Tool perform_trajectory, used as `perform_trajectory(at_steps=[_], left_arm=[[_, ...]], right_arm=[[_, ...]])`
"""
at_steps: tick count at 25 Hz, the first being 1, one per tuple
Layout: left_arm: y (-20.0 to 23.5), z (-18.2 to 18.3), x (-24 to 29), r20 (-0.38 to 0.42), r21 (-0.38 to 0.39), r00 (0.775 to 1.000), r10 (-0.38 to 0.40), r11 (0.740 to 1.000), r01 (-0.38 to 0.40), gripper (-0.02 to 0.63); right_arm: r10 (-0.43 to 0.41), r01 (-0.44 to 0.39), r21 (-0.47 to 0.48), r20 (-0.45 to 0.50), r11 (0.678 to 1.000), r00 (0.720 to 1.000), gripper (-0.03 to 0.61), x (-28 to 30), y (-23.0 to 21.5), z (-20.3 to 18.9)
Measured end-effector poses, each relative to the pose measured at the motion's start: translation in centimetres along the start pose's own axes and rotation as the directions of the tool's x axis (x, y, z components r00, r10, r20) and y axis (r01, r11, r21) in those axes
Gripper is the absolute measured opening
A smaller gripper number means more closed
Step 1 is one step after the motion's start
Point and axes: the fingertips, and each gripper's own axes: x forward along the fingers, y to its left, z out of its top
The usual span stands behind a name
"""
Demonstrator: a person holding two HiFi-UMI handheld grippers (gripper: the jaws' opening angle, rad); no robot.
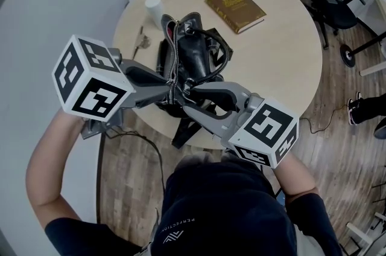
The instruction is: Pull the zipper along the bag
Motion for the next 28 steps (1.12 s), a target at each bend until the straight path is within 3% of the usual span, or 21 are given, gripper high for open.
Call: perform_trajectory(at_steps=[22,28], left_arm=[[0.13,0.6,-0.16,-0.025,-0.031,0.999,-0.024,0.999,0.023,0.028],[-0.02,0.09,-0.19,0.008,-0.043,1.0,-0.009,0.999,0.01,0.026]], right_arm=[[0.029,-0.029,0.006,-0.027,1.0,0.999,0.126,-0.06,0.07,-0.18],[0.002,-0.003,-0.055,-0.024,0.998,1.0,0.13,-0.09,0.04,0.04]])
